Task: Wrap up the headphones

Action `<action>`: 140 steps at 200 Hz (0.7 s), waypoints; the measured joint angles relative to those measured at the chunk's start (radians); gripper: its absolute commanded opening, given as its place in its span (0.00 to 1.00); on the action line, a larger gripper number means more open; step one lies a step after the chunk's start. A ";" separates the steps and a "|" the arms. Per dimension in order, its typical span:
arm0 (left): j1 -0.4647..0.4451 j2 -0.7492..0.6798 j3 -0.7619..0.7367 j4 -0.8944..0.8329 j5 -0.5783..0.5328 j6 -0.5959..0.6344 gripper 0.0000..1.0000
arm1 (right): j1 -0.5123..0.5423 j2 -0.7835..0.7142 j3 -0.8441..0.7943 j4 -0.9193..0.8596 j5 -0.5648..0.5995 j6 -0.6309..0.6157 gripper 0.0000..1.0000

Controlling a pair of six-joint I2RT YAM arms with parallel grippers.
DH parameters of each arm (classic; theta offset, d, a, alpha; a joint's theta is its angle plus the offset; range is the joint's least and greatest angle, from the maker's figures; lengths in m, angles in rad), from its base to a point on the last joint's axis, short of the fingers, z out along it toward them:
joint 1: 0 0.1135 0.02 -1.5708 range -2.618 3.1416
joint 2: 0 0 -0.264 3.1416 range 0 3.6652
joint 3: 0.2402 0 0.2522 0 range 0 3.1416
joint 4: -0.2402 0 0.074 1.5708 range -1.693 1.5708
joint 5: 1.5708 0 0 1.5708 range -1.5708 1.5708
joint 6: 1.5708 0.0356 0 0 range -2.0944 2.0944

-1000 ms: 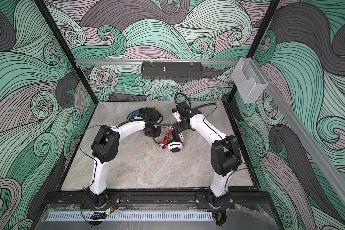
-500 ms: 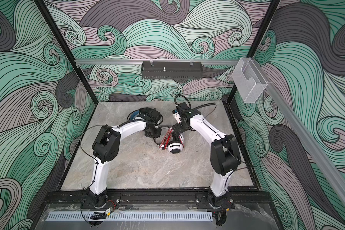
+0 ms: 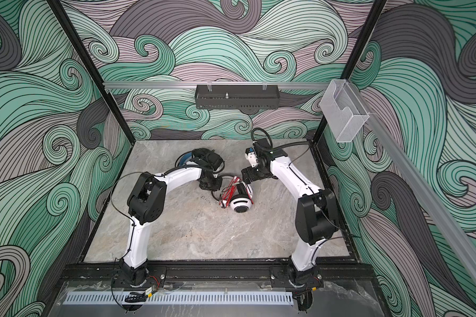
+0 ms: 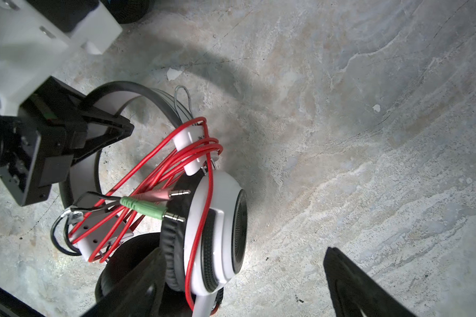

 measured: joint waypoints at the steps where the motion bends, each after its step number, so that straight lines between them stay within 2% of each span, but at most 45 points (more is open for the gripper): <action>1: 0.000 0.000 0.000 0.000 0.000 0.000 0.00 | 0.000 0.000 0.000 0.000 0.000 0.000 0.90; 55: 0.000 0.002 0.009 -0.024 0.003 -0.016 0.00 | 0.000 -0.078 0.002 -0.013 0.004 0.012 0.93; 106: 0.000 0.105 0.186 -0.049 0.019 -0.066 0.00 | 0.000 -0.237 0.023 -0.021 0.054 0.013 0.99; 140: 0.000 0.182 0.252 -0.061 0.024 -0.108 0.00 | -0.006 -0.283 0.023 -0.024 0.080 0.013 1.00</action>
